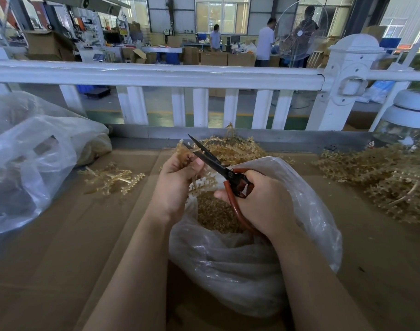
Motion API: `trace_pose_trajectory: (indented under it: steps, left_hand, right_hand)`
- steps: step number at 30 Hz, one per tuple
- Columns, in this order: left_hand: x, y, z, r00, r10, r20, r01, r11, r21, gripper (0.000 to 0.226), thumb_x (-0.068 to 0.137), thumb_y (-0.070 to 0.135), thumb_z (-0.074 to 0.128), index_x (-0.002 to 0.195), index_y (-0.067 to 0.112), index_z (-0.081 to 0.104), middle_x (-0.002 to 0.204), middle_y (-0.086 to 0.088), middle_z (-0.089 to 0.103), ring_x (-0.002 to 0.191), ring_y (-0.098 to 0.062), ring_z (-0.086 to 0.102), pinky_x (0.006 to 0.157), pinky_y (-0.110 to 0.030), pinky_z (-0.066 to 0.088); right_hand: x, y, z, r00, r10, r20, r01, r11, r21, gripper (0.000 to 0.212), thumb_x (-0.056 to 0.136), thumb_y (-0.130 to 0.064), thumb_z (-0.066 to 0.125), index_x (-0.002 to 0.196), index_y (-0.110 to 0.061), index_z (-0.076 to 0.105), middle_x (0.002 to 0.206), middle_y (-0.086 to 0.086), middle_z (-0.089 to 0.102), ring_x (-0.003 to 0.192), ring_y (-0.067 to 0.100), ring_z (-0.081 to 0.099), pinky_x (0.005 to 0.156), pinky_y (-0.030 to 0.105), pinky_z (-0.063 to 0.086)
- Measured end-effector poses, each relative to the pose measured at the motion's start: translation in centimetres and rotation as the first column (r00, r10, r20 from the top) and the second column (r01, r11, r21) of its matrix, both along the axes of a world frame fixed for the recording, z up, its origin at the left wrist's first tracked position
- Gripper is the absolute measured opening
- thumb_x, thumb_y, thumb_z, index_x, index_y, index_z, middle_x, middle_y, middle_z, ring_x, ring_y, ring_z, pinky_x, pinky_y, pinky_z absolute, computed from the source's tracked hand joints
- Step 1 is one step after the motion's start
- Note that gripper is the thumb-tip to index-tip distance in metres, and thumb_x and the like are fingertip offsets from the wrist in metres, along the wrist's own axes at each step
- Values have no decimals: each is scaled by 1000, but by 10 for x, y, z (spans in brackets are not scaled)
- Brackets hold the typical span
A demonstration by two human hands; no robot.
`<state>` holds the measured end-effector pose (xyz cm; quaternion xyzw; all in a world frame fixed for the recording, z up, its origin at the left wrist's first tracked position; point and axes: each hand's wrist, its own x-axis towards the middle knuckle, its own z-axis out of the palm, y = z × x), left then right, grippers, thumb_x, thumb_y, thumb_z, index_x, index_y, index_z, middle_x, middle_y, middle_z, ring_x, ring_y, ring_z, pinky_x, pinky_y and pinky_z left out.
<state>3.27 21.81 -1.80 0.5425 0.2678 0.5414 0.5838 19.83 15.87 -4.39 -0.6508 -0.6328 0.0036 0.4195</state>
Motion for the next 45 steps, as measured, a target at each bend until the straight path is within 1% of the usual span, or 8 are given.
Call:
trace_pose_trajectory:
  steps: [3,7,12,22,26,32,37,45]
  left_hand:
    - [1,-2,0,998,7,-70,-5,1000,21,14,93,-4,54,93,7,63,96,-18,60,91,-28,55,89,-41,44]
    - [2,-4,1,996,-9,-92,12,999,33,11,91,-3,56,92,7,62,82,-5,59,77,-14,55,79,-26,45]
    - [3,-3,0,998,-13,-53,14,1000,20,7,92,-3,55,95,1,60,79,-4,61,73,-12,57,76,-25,46]
    - [1,1,-4,999,38,-4,-38,998,44,18,97,3,52,88,13,64,78,-3,62,75,-20,55,76,-33,48]
    - [0,3,-4,1000,31,2,-31,998,46,16,96,3,53,86,11,63,76,-4,63,72,-18,56,72,-28,50]
    - [-2,4,-4,1000,26,0,-26,998,49,13,95,3,55,85,8,62,82,-11,63,80,-28,55,80,-38,48]
    - [-1,1,-3,995,-18,-99,33,988,152,16,94,-2,54,84,9,62,74,7,69,72,-8,62,72,-21,51]
    - [0,-1,-2,992,-35,-120,55,985,166,19,94,-1,54,83,11,62,72,10,67,73,-5,61,75,-19,51]
  right_hand:
    - [1,0,1,1000,-12,19,12,1000,-4,71,65,-93,43,98,-34,65,74,-28,56,68,-8,54,62,7,41]
    - [1,0,2,999,-16,39,16,1000,10,74,66,-90,45,102,-30,68,79,-25,58,70,-3,54,62,4,37]
    - [2,0,0,999,-22,43,20,999,40,70,68,-89,47,96,-28,70,79,-19,67,72,1,62,65,13,50]
    - [2,0,0,999,-28,28,27,999,45,73,67,-91,43,94,-29,70,75,-24,59,68,-2,58,64,6,43]
    - [2,1,-1,999,-23,33,21,998,65,74,67,-92,42,93,-29,70,73,-23,60,70,1,63,66,12,50]
    - [3,2,-3,999,-19,30,17,997,70,78,66,-94,40,91,-26,71,75,-20,65,70,2,63,67,15,53]
    - [2,1,0,999,-28,44,25,997,67,85,66,-99,31,97,-29,68,76,-25,54,67,-4,52,62,5,38]
    - [3,0,2,998,-27,52,23,997,75,77,68,-94,39,94,-28,69,79,-20,66,73,2,63,67,24,57]
